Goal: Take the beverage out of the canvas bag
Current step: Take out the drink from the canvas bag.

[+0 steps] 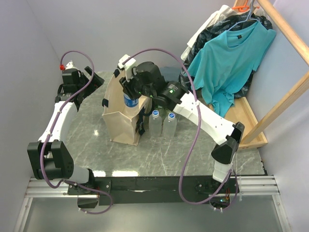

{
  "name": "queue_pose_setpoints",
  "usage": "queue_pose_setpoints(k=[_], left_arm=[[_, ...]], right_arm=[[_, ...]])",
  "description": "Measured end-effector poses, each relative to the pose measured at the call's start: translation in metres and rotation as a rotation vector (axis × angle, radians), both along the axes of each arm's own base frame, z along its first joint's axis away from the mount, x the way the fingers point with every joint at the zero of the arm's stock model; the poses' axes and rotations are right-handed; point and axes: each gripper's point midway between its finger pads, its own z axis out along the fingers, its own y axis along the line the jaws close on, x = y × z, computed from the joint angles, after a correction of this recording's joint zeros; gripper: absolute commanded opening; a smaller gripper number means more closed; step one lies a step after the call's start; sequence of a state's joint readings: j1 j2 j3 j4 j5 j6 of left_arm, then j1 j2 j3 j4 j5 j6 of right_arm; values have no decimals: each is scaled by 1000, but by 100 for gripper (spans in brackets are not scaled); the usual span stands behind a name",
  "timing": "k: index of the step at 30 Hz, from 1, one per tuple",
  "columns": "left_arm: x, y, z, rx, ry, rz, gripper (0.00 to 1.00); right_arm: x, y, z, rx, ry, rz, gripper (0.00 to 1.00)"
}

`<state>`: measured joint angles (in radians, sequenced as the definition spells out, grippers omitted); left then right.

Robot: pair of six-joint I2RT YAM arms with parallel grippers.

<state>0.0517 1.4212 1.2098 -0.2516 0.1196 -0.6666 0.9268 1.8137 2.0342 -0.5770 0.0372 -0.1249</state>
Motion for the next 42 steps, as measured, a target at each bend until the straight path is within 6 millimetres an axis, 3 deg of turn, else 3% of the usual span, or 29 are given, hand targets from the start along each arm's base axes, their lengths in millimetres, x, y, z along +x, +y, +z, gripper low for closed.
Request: queue_pose_setpoints(k=[14, 29, 42], left_arm=[[0, 0, 0, 0, 0, 0, 96], [0, 0, 0, 0, 0, 0, 96], [0, 0, 0, 0, 0, 0, 96]], right_arm=[[-4, -5, 12, 17, -27, 1, 0], [-19, -23, 62, 89, -125, -1, 0], [-31, -38, 82, 107, -180, -22, 0]])
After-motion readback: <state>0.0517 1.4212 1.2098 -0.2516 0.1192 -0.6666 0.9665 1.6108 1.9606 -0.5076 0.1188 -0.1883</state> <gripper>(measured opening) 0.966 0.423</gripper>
